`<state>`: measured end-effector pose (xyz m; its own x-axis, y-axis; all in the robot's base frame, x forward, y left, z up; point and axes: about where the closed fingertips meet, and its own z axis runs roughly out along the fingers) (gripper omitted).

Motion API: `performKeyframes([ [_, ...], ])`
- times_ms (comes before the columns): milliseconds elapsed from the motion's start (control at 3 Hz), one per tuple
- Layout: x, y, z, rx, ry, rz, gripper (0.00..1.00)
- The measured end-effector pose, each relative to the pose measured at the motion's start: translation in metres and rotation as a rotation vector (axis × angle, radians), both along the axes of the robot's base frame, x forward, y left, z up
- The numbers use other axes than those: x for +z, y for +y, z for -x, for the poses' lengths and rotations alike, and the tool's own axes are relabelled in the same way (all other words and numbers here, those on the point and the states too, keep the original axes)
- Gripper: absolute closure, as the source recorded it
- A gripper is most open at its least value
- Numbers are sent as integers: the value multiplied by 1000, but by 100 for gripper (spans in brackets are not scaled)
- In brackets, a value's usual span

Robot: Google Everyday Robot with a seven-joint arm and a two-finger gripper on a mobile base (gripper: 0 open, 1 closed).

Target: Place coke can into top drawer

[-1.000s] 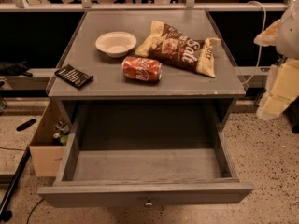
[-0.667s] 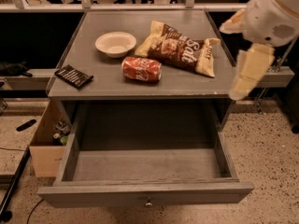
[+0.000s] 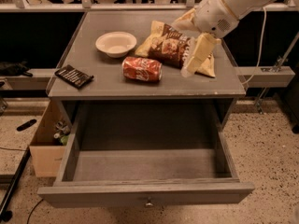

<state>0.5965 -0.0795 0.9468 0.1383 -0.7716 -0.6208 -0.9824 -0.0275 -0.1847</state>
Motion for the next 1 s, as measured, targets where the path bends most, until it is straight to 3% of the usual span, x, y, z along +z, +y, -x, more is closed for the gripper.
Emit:
performKeyframes([
  [333,-32,32,-21,3,177,-260,0],
  [667,-42,48,-23,-12,223,-282,0],
  [1000,-40,73,-27,-36,191,-197,0],
])
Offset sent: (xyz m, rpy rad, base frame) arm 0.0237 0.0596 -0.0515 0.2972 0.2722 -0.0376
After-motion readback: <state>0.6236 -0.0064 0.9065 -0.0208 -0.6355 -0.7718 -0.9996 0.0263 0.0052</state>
